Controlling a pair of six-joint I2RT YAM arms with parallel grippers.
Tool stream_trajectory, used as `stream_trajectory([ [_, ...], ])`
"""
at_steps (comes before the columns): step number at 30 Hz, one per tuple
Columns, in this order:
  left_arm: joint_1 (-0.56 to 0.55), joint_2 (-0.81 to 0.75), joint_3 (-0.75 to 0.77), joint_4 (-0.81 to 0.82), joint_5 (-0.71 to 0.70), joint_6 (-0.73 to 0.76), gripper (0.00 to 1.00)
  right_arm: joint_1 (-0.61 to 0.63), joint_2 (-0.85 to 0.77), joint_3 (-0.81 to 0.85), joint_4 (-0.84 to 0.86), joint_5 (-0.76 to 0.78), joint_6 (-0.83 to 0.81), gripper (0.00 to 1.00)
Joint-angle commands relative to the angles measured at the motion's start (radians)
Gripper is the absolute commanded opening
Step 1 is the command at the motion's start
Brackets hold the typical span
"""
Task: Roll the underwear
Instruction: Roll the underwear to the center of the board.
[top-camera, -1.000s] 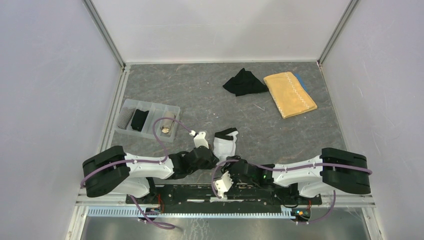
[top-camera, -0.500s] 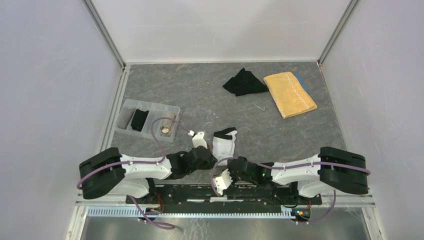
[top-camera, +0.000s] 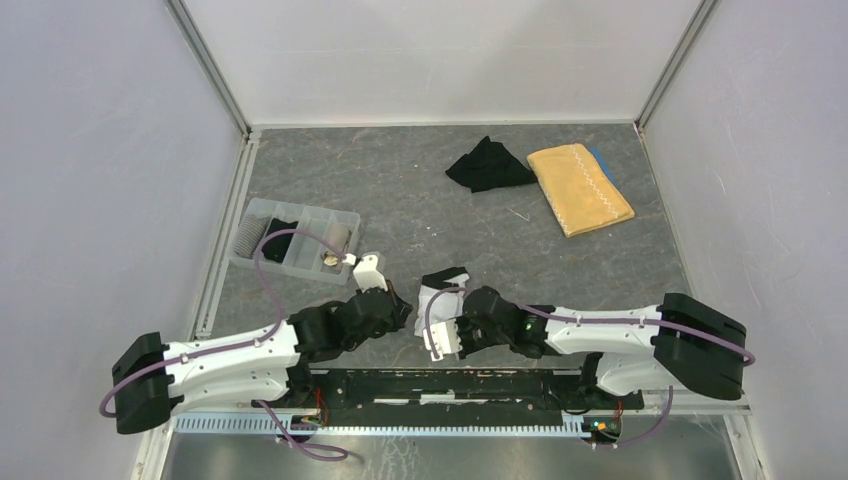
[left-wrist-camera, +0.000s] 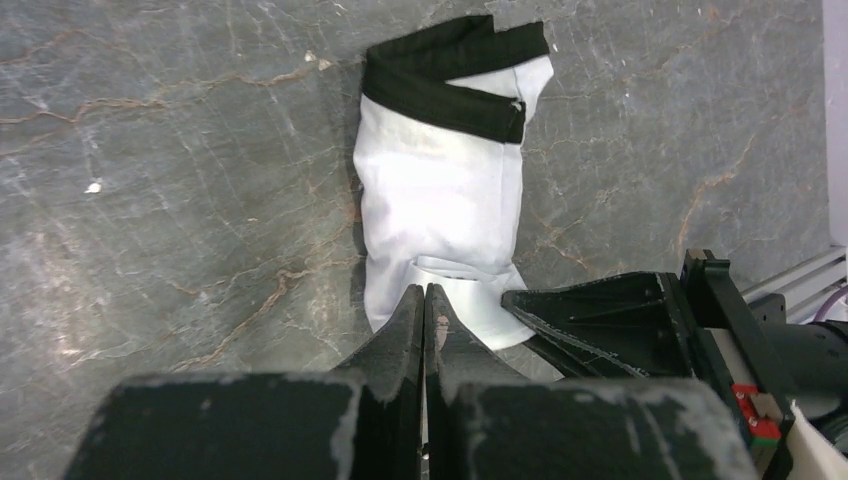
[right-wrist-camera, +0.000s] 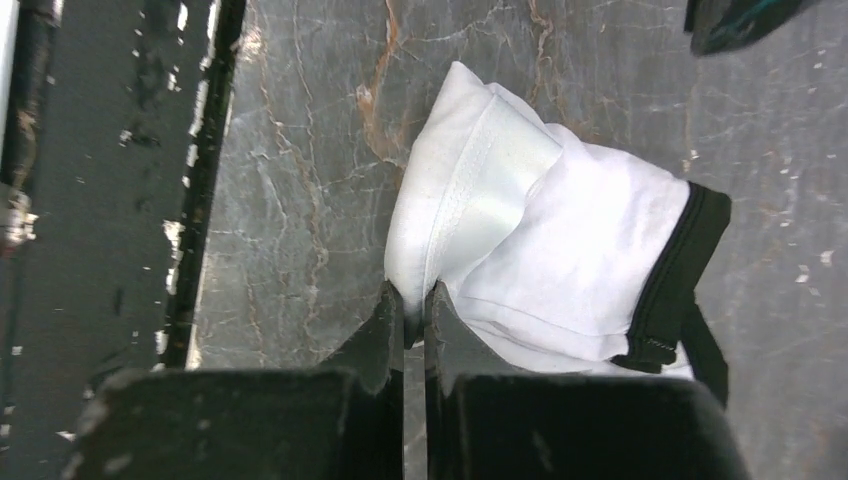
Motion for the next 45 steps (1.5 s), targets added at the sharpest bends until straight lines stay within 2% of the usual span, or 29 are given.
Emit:
stream_trajectory([
  [1,0.006,-0.049,0.029,-0.084,-0.063,-0.009,0.02,-0.042,-0.005,0.020,0.001,-0.219,0.146,0.00],
  [6,0.005,-0.094,0.016,-0.075,-0.034,0.029,0.02,-0.087,-0.002,0.008,0.058,-0.304,0.285,0.00],
  [10,0.005,-0.109,0.009,-0.049,-0.002,0.065,0.02,-0.169,0.093,0.088,-0.014,-0.447,0.411,0.00],
  [24,0.005,-0.054,0.022,0.018,0.066,0.129,0.02,-0.306,0.115,-0.056,0.312,-0.655,0.741,0.00],
  [29,0.005,-0.022,0.028,0.048,0.092,0.148,0.02,-0.380,0.127,-0.122,0.446,-0.689,0.892,0.00],
  [33,0.005,0.009,0.032,0.089,0.123,0.166,0.02,-0.434,0.152,-0.144,0.483,-0.690,0.986,0.00],
  [38,0.005,0.060,0.049,0.146,0.162,0.202,0.02,-0.499,0.199,-0.147,0.469,-0.681,1.054,0.00],
  [45,0.005,0.155,0.077,0.227,0.202,0.242,0.02,-0.546,0.255,-0.115,0.395,-0.671,1.039,0.00],
])
